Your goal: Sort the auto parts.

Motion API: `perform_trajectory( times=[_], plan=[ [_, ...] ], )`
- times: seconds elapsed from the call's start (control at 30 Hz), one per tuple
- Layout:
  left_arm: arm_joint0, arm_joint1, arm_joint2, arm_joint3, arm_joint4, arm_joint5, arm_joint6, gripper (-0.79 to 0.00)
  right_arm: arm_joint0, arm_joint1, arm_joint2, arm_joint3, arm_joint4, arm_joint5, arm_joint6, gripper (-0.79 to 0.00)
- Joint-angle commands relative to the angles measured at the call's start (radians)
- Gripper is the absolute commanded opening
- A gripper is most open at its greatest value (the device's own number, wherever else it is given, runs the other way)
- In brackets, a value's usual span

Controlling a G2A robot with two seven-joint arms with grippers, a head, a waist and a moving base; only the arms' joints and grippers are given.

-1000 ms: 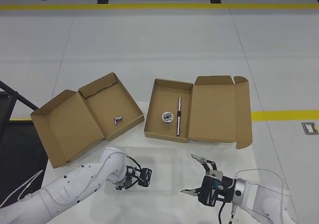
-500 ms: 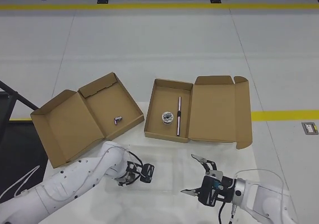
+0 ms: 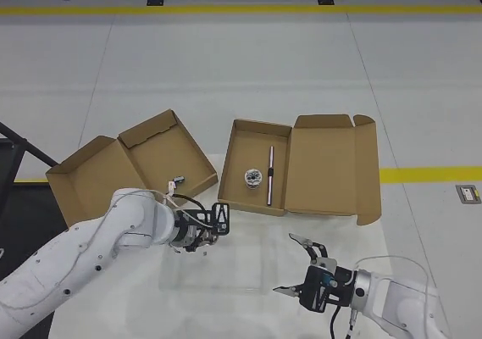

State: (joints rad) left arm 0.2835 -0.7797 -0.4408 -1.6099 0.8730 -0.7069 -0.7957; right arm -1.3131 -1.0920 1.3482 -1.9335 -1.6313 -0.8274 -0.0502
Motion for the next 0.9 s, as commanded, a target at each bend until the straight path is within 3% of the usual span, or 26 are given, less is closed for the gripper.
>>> perform_trajectory(
  times=[0.0,0.27,0.7,0.87],
  plan=[
    [0.023,0.021,-0.047,-0.032,0.024,0.053,0.019,-0.785,0.0,0.0,0.0,0.0,0.0,0.0,0.0,0.0],
    [0.09,0.077,-0.216,-0.027,0.074,0.106,0.185,-0.785,0.0,0.0,0.0,0.0,0.0,0.0,0.0,0.0],
    [0.09,0.077,-0.216,-0.027,0.074,0.106,0.185,-0.785,0.0,0.0,0.0,0.0,0.0,0.0,0.0,0.0],
    [0.085,0.058,-0.242,0.091,-0.04,0.168,0.19,-0.785,0.0,0.0,0.0,0.0,0.0,0.0,0.0,0.0]
  ],
)
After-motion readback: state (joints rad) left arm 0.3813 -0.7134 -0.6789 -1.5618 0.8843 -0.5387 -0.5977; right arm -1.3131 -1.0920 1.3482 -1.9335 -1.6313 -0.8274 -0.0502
